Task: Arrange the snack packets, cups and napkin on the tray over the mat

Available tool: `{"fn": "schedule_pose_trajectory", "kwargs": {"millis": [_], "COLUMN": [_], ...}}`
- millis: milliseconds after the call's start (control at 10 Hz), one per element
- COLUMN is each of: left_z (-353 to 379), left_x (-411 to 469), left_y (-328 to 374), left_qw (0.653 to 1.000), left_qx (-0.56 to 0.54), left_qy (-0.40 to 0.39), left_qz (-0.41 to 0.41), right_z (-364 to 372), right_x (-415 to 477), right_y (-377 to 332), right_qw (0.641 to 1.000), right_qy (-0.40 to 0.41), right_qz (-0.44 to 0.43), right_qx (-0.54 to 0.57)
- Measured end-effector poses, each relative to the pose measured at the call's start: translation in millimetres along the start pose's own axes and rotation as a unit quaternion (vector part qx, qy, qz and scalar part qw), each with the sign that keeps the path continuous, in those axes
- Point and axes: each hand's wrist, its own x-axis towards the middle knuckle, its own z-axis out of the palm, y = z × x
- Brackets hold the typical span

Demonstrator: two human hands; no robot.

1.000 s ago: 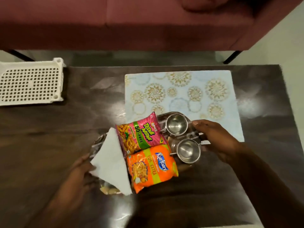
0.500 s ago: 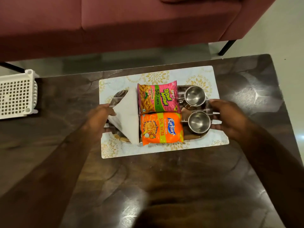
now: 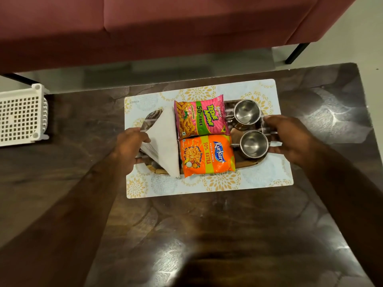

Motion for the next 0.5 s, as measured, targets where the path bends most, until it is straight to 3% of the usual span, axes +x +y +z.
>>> {"fn": "schedule_pose_trajectory", "kwargs": {"millis": [300,500], "left_z": [0.0,-30.3], "left_x": [-2.9,-56.4], "left_y": [-7.3,-27.9], "left_qw": [0.995,0.922], "left_qx": [0.076,0.355], "left_qy": [0.012,0.041], "left_qz": [0.061,0.147], "right_z": [-7.0,-28.5], "right_x": [4.1,-41.7], "right_y": [20.7,67.4], "right_qw": [0.998,0.948], "right_qy": [0.032,0.122], "right_qz": [-0.041,-0.119], "right_qx": [-0.034,-0.269]}}
